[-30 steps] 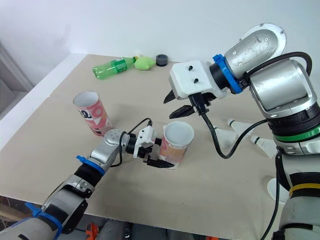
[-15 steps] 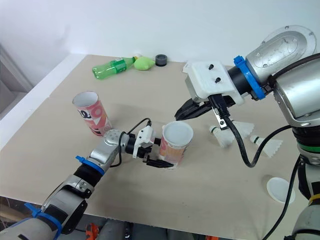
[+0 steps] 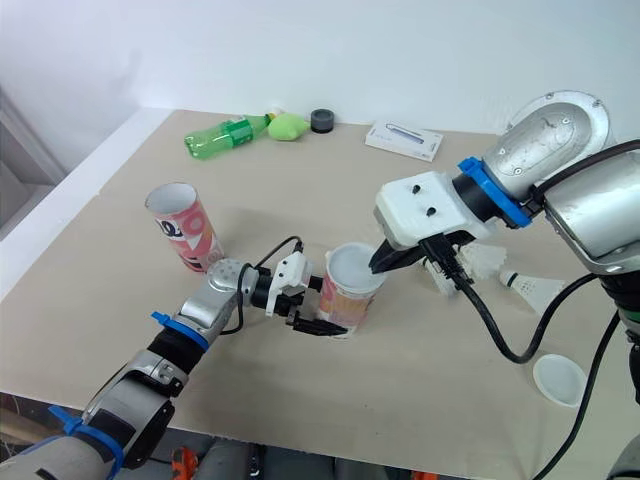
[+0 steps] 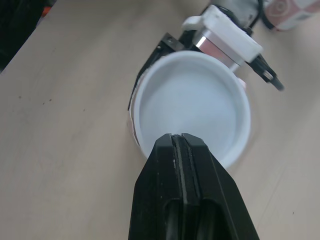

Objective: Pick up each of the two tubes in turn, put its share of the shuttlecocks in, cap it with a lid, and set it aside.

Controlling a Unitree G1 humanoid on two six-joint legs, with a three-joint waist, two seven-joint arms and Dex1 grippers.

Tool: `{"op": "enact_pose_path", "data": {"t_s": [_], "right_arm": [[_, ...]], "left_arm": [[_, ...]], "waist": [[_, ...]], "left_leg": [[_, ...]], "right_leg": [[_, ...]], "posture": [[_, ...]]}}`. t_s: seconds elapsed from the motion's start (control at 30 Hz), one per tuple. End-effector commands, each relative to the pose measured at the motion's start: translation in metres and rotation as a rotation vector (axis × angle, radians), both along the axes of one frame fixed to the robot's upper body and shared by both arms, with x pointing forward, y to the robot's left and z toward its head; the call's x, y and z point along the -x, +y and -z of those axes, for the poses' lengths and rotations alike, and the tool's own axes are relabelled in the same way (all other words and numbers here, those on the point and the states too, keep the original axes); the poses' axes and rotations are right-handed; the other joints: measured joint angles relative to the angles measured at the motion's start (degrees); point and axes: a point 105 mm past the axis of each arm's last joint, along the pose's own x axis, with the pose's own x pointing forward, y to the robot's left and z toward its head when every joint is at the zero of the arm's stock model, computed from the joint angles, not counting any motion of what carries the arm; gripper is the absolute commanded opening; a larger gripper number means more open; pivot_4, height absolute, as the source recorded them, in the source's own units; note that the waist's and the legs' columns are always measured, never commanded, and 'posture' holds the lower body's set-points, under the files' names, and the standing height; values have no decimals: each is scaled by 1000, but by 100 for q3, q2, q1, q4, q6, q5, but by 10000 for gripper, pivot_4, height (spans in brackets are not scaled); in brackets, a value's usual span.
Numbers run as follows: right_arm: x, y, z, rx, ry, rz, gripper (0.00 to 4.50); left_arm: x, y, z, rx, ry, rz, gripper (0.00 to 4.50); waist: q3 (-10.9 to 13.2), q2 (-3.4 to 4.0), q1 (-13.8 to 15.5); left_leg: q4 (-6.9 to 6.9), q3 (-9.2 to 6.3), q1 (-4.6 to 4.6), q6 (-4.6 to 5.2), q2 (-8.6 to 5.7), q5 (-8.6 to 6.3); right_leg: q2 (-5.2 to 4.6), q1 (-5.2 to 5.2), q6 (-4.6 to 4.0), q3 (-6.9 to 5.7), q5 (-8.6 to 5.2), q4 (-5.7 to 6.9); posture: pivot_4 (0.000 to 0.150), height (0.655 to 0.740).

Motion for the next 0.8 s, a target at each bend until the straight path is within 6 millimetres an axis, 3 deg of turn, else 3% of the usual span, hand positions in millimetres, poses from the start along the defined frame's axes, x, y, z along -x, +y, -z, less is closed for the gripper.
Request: {"op": "enact_pose_path", "data": {"t_s": [0.03,0.17,0.8], "right_arm": [[4,-1,3,52,17,-37,310],[2,3,-1,39,17,-48,310],[-9,8,14,74,47,-59,310]], "left_arm": [[1,6,18,-57,56,-24,33091],[0,6,18,-56,54,-27,33091],[1,6,17,-54,56,-26,33091]], "waist": [[0,0,0],[0,0,0],[-1,0,-3]], "left_leg": [[0,0,0,0,0,0],[0,-1,0,0,-1,0],[2,3,11,-2,9,2]], "right_leg": [[0,1,0,0,0,0],[-1,0,0,0,0,0],[5,4,-9,-1,9,1]], "posture": [[1500,7294],[1500,7294],[1500,7294]]}}
